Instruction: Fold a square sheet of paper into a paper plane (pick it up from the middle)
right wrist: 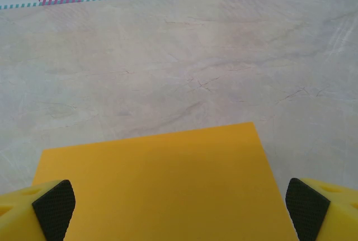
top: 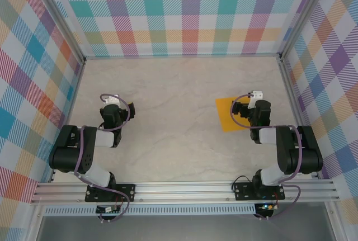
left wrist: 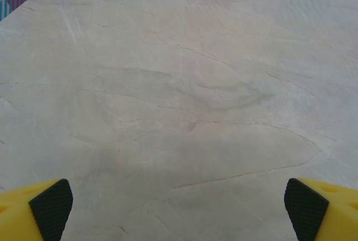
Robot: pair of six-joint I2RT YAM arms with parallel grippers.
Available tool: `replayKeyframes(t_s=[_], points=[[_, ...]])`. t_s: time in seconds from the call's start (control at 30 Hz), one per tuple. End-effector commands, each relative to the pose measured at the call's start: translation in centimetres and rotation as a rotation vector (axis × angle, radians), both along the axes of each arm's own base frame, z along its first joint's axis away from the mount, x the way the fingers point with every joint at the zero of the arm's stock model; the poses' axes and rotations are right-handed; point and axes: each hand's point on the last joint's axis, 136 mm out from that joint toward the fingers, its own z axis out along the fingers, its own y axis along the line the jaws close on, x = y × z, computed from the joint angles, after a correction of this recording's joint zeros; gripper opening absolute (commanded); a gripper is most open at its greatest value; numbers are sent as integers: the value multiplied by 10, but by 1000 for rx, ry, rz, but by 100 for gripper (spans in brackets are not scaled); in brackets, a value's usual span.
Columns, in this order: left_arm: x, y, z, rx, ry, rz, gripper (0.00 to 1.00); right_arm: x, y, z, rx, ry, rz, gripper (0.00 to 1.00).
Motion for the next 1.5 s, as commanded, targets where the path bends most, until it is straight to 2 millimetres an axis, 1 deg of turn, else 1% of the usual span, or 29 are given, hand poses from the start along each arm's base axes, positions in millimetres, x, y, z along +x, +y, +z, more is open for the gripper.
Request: replayKeyframes(t_s=[0.0,0.73,0.77,0.8,0.87,0.9,0.97,1.03,1.1,1.13,1.2,1.27,1.33,1.43,1.47], points=[[6,-6,5,7,-14,-28,100,5,1,6,-11,-24,20,100],[6,-6,6,3,-17,-28,100,5,2,6,-10,-24,20,100],[6,-7,6,4,-20,-31,100,5,1,7,-11,-30,19,100],[6,-9,8,4,-21,-45,100,5,1,13,-11,-32,18,100],[6,-9,14,4,-17,-46,100,4,-5,29,-15,-22,-19,100],[6,-7,17,6,-9,-33,100,1,-10,34,-16,0,-49,100],[4,-1,25,6,15,6,100,-1,-13,52,4,10,-76,100],[3,8,37,-3,36,69,100,-5,-15,64,70,73,-121,100],[-3,14,45,-26,70,124,100,-11,-12,69,152,162,-151,100],[-4,17,53,-47,75,156,100,-15,-8,72,203,214,-158,100],[-9,20,66,-86,89,194,100,-21,3,72,281,309,-148,100],[-15,19,80,-151,102,224,100,-28,7,67,355,396,-183,100],[-22,12,93,-212,137,214,100,-35,8,56,411,505,-246,100],[-30,2,109,-257,196,175,100,-41,22,34,500,664,-257,100],[-35,-2,109,-267,228,158,100,-41,25,27,525,695,-267,100]])
